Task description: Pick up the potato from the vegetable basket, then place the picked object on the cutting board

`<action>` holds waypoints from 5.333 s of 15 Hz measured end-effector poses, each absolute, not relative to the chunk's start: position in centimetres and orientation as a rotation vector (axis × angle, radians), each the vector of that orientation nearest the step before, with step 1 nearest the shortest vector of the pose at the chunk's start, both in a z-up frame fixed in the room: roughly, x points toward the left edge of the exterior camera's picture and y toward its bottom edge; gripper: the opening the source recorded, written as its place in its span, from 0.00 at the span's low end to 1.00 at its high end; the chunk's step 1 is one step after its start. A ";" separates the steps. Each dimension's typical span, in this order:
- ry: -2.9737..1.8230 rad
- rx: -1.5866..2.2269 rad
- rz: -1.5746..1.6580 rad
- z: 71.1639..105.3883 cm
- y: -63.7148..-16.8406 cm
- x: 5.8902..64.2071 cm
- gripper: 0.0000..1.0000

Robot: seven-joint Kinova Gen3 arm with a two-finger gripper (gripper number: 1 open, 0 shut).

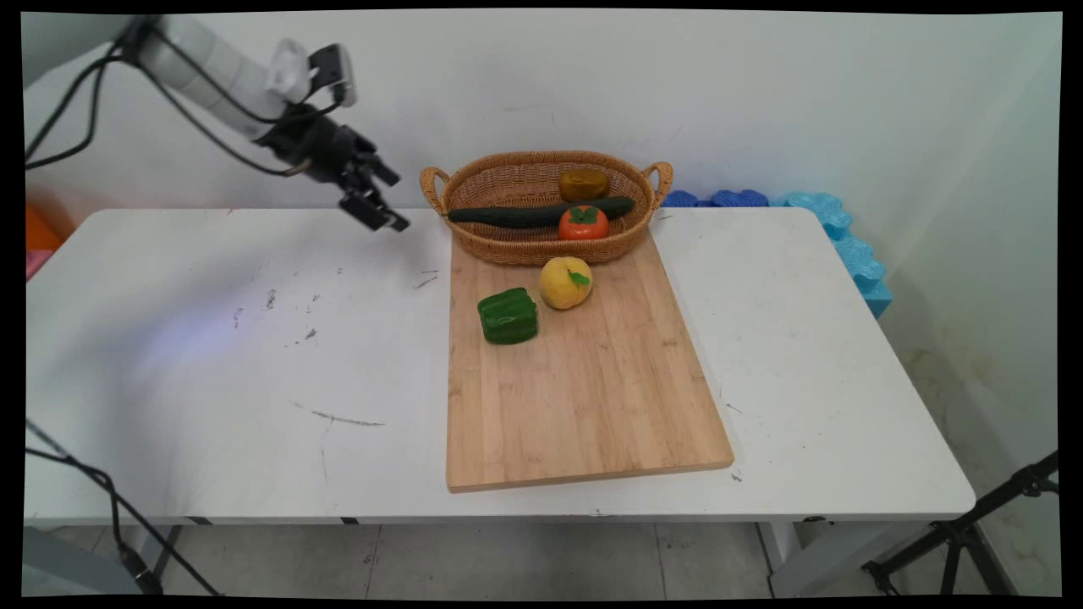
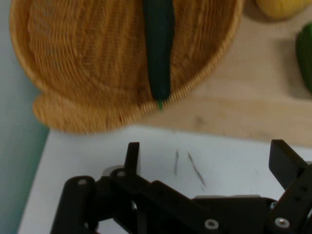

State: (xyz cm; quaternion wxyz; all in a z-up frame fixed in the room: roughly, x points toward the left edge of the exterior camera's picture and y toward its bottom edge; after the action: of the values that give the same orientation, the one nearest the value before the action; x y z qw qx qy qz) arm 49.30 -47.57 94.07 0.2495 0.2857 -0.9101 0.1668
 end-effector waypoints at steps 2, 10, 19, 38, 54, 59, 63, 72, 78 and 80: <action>-2.476 0.747 0.476 94.1 -50.0 47.6 1.00; -2.475 0.657 0.538 93.2 -57.6 42.5 1.00; -2.502 0.540 0.588 90.6 -65.9 36.9 1.00; -2.598 0.348 0.635 84.3 -74.0 30.9 1.00; -2.615 0.314 0.638 82.9 -75.4 29.6 0.00; -2.614 0.297 0.641 83.4 -74.9 29.5 0.00; -2.602 0.282 0.650 84.6 -74.1 29.3 0.00; -2.533 0.358 0.670 89.9 -69.8 29.6 0.00; -2.466 0.485 0.619 93.3 -65.2 29.3 0.00; -2.449 0.520 0.596 94.0 -63.9 29.1 0.00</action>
State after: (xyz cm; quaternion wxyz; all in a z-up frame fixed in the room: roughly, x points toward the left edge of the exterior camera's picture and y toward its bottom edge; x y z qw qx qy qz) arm 29.07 -63.92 93.98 0.2803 0.1939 -0.9135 0.2223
